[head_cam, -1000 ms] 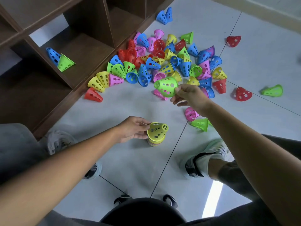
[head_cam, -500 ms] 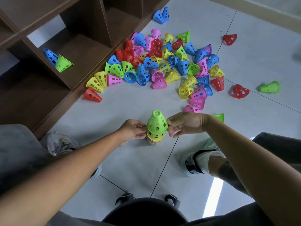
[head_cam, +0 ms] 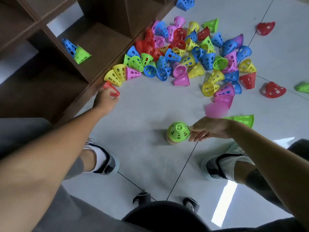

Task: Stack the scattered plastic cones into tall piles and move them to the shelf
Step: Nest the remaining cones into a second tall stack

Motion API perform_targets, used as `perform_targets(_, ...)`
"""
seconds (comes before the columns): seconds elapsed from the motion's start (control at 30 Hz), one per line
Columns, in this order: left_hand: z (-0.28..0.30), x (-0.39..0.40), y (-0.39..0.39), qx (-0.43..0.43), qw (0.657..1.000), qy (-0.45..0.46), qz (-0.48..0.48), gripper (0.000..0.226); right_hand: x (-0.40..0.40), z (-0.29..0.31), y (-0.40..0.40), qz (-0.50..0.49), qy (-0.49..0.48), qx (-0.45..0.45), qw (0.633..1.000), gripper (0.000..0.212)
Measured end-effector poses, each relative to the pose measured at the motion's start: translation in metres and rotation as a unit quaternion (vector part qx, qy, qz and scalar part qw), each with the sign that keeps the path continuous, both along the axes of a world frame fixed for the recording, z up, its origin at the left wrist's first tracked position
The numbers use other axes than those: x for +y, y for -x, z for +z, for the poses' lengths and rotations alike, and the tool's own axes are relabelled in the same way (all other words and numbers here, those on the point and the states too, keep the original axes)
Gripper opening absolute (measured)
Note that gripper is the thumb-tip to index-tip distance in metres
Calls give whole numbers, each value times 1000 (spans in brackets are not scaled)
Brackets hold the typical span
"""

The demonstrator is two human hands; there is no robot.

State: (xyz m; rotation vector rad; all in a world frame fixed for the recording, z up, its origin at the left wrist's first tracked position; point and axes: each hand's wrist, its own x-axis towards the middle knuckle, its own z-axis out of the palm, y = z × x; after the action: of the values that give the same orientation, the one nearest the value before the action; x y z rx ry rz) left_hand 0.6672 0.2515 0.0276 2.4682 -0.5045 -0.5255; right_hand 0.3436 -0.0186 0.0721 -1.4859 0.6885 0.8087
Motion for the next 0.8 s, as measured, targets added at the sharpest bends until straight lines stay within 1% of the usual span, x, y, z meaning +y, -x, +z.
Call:
perform_targets(0.17, -3, 6, -31, -37, 999, -24, -5, 34, -2, -9, -2, -16, 17, 25, 999, 29)
perform_targets(0.27, -3, 3, -41, -48, 995, -82, -33, 38, -7, -13, -3, -59, 57, 29, 996, 25)
perform_targets(0.33, -9, 2, -48, -38, 994, -95, -37, 41, -10, -19, -4, -89, 132, 20, 987, 24)
perform_targets(0.4, -11, 1, -51, -17, 994, -99, -43, 43, -17, -28, -3, -97, 262, 1, 960, 24)
perform_targets(0.47, -13, 0, -53, 11, 993, -99, -61, 43, -26, -35, 1, -62, 401, -15, 914, 32)
perform_targets(0.53, -15, 0, -55, 38, 992, -94, -74, 43, -36, -42, 7, 14, 483, -9, 876, 42)
perform_targets(0.6, -41, 5, -71, 44, 992, -94, -76, 46, -44, -49, 12, 57, 502, 21, 863, 51)
perform_targets(0.67, -50, 5, -74, 43, 995, -73, -61, 50, -50, -54, 17, 56, 494, 42, 867, 56)
perform_targets(0.73, -24, -2, -54, 54, 996, -39, -53, 38, -54, -58, 20, 63, 495, 49, 865, 59)
perform_targets(0.8, -17, -6, -41, 86, 996, -3, -32, 20, -57, -60, 21, 65, 494, 55, 865, 62)
